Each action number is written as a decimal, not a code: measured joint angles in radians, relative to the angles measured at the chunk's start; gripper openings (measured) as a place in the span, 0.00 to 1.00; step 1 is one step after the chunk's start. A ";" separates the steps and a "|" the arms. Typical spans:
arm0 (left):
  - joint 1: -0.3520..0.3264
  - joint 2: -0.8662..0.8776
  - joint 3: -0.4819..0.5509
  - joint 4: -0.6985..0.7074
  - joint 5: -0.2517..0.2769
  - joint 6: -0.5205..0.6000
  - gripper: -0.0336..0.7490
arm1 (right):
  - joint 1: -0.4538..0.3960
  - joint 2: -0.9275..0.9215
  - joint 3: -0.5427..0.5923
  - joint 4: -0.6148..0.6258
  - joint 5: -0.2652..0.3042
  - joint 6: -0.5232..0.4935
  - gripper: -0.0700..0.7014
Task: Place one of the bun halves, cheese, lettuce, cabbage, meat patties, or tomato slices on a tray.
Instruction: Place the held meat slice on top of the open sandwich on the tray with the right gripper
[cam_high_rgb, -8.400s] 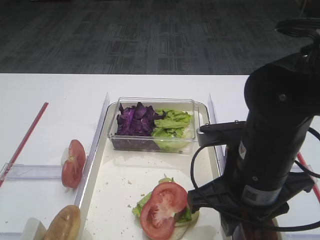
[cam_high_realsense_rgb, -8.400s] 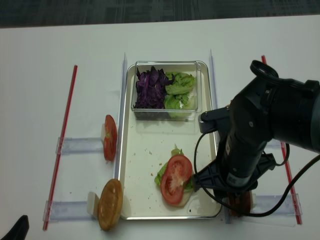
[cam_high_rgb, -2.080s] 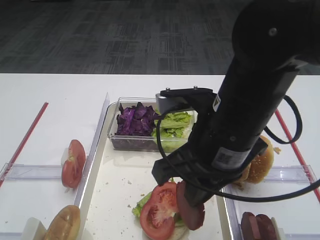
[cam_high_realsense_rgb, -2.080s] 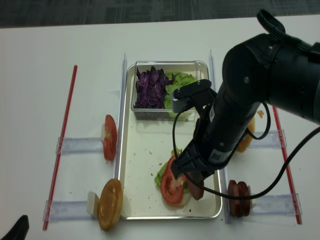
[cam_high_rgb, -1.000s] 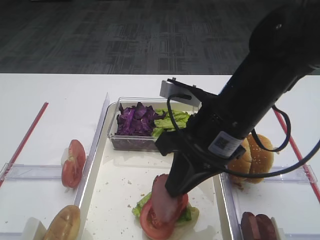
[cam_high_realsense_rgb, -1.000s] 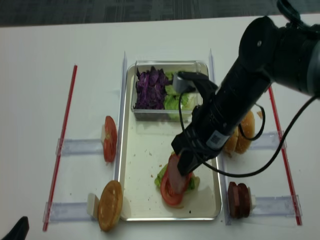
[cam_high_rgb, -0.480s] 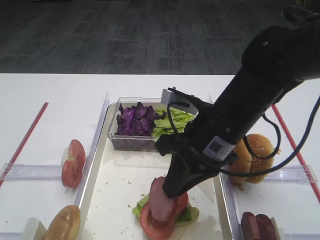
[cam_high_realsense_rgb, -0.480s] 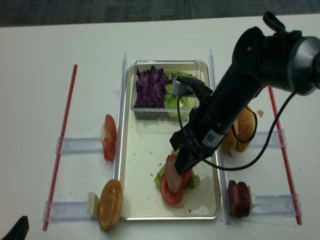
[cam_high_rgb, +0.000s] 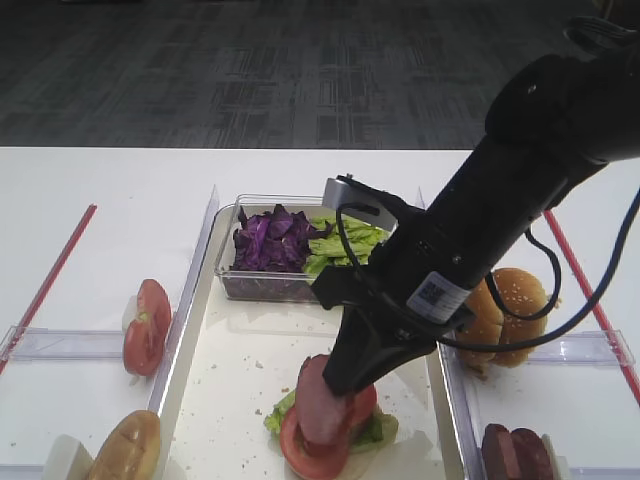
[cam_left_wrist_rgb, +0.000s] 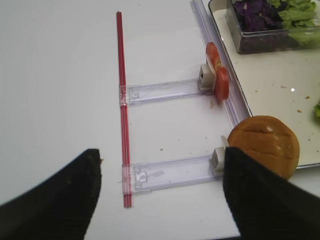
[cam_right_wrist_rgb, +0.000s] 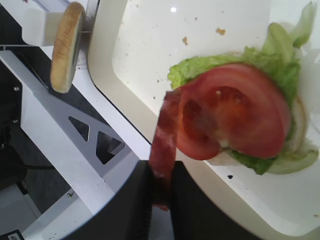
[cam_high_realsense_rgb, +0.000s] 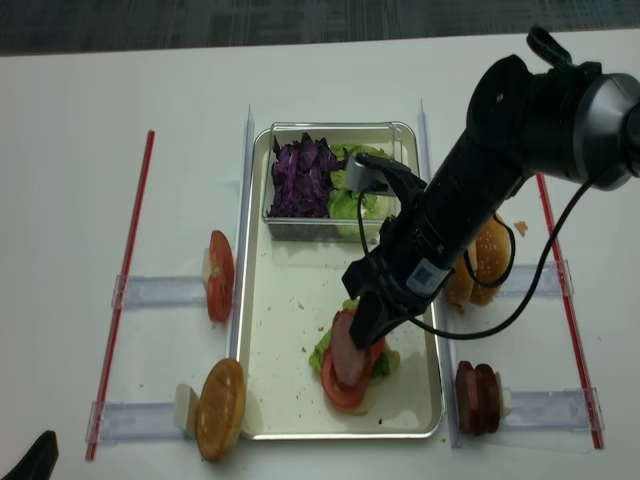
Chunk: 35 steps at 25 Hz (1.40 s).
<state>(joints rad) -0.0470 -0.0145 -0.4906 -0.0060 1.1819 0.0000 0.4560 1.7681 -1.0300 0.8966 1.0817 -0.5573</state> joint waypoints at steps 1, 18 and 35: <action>0.000 0.000 0.000 0.000 0.000 0.000 0.65 | 0.000 0.000 0.000 0.000 0.000 -0.002 0.26; 0.000 0.000 0.000 0.000 0.000 0.000 0.65 | 0.000 0.000 0.000 0.025 0.042 -0.058 0.26; 0.000 0.000 0.000 0.000 0.000 0.000 0.65 | -0.086 0.066 0.000 0.076 0.074 -0.119 0.26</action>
<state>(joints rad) -0.0470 -0.0145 -0.4906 -0.0060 1.1819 0.0000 0.3703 1.8337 -1.0300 0.9729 1.1559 -0.6765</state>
